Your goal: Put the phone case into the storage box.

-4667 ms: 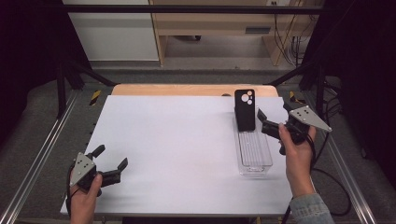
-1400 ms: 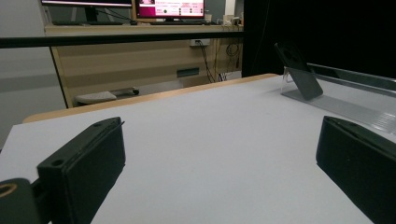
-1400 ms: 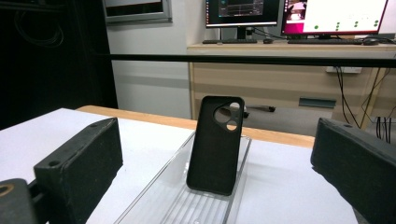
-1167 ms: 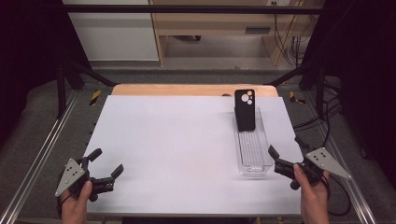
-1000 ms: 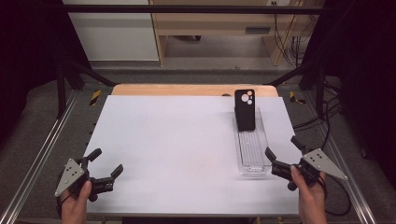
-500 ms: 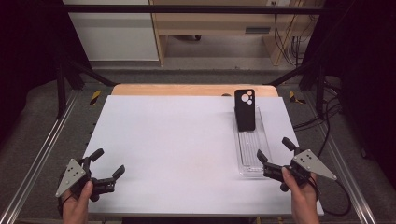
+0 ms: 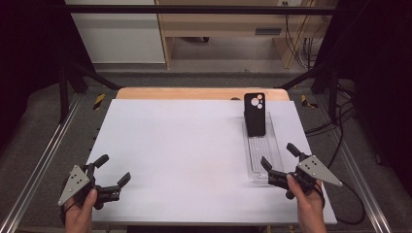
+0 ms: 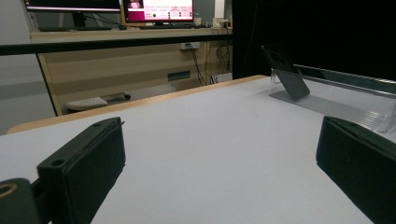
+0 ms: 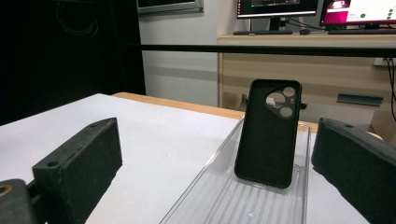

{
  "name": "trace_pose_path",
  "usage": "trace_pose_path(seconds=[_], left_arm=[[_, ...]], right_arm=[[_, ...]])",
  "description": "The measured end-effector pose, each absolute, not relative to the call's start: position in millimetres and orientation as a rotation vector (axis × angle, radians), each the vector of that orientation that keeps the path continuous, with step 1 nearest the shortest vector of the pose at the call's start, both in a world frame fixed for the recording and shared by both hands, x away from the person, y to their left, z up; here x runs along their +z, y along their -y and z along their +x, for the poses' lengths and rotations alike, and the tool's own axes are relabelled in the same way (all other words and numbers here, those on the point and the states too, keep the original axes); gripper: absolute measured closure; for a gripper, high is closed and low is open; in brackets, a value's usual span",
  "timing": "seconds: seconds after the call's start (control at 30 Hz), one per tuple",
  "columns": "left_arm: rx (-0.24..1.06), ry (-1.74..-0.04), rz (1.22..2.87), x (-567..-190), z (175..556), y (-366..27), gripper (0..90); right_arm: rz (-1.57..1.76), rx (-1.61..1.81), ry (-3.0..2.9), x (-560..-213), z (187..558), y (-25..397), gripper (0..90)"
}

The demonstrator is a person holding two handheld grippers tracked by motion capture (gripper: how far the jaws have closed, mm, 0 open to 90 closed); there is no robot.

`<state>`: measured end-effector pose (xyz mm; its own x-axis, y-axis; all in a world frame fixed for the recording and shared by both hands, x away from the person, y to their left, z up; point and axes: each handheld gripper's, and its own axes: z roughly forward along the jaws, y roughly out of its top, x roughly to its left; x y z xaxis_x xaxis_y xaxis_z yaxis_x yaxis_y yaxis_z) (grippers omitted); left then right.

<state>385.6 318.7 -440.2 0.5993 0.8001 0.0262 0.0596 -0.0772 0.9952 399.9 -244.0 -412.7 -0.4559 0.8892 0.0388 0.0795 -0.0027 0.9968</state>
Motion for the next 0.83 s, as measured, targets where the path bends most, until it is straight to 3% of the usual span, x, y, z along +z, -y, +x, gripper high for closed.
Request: trace_pose_path(seconds=[0.83], left_arm=[[0.713,-0.722,1.575,-441.8,388.5,-313.5,1.3]], right_arm=[[1.020,1.539,-1.715,-431.0,407.7,221.5,2.4]])
